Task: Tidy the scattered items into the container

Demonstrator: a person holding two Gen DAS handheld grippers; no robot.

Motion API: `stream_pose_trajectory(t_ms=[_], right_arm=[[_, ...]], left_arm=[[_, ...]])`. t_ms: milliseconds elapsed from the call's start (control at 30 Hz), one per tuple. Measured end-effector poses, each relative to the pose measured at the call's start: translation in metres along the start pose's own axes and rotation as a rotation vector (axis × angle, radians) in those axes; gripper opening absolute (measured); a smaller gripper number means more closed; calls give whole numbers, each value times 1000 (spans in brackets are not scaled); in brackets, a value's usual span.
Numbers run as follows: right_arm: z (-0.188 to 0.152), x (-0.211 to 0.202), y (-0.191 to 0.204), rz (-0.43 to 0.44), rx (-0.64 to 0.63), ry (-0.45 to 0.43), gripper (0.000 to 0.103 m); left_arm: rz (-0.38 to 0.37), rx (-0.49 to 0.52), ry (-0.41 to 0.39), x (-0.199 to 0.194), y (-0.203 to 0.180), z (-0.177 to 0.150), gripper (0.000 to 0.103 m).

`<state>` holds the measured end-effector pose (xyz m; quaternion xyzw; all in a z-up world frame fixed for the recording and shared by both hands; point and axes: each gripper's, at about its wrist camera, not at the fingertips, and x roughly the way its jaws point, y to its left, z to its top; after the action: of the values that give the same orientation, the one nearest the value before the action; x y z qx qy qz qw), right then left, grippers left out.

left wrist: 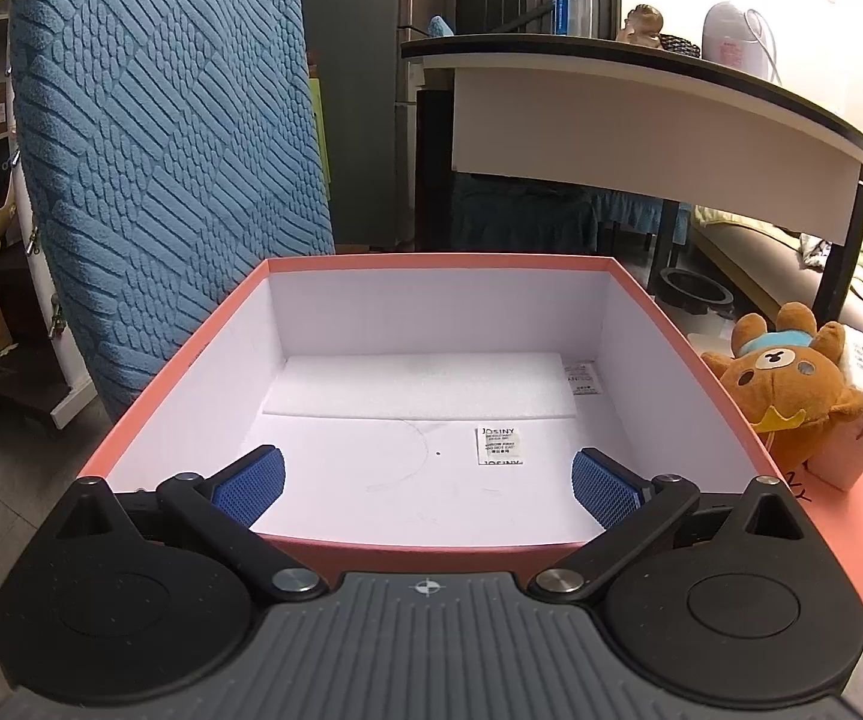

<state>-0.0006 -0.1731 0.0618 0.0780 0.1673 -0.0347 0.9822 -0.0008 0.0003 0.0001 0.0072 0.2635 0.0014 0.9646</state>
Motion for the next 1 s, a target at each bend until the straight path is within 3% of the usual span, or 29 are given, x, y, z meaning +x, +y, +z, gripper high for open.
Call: stream_pose_trajectory(t_ms=[1000], right_arm=[[0,-1,-1,-17,-3,-3,103]], left_arm=[[-14,-12,9,1,2,0,103]])
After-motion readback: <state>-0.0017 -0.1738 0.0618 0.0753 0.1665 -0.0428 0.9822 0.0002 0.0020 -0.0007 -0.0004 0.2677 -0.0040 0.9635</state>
